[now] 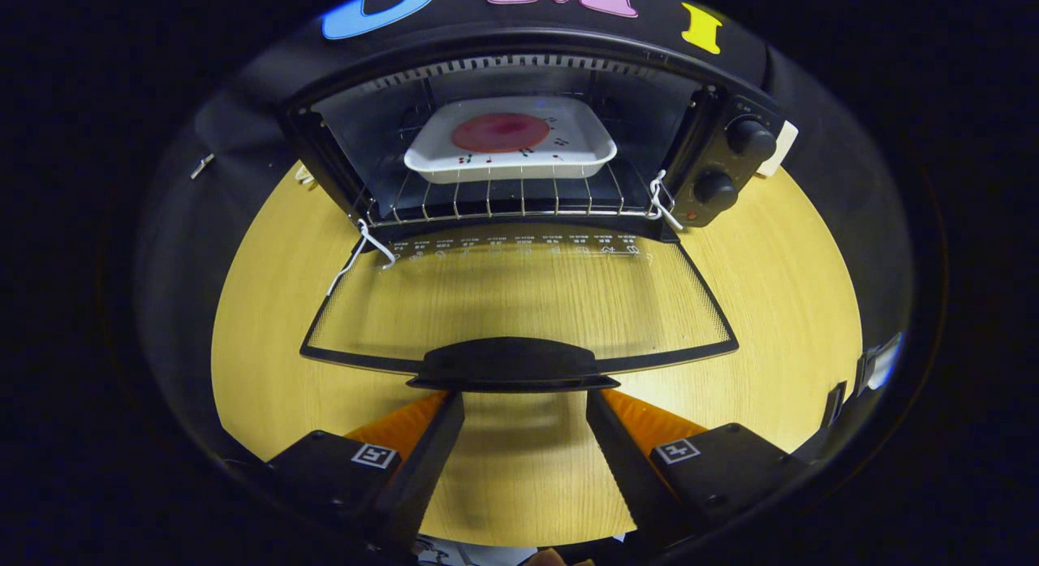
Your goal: Open the toaster oven, put the food inside, and close the toaster oven door.
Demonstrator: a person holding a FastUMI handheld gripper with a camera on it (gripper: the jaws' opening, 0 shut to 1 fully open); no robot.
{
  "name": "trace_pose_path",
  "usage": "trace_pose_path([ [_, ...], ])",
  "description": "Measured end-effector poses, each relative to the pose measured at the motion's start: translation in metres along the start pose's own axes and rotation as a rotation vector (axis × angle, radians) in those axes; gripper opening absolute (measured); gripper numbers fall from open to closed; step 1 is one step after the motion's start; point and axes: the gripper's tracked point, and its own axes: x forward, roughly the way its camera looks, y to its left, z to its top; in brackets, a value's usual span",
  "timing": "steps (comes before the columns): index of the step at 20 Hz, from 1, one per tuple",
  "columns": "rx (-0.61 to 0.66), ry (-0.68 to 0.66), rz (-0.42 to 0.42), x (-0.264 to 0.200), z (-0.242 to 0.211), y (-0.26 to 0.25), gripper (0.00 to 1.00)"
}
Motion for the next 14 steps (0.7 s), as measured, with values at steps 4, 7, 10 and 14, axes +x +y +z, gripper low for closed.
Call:
trace_pose_path([
  [4,-0.002,-0.065,0.02,-0.013,0.007,0.0,0.99],
  [7,-0.005,-0.109,0.028,-0.025,0.014,0.0,0.99],
  [10,-0.008,-0.163,0.038,-0.037,0.023,0.0,0.99],
  [14,-0.017,-0.238,0.045,-0.051,0.039,0.001,0.99],
])
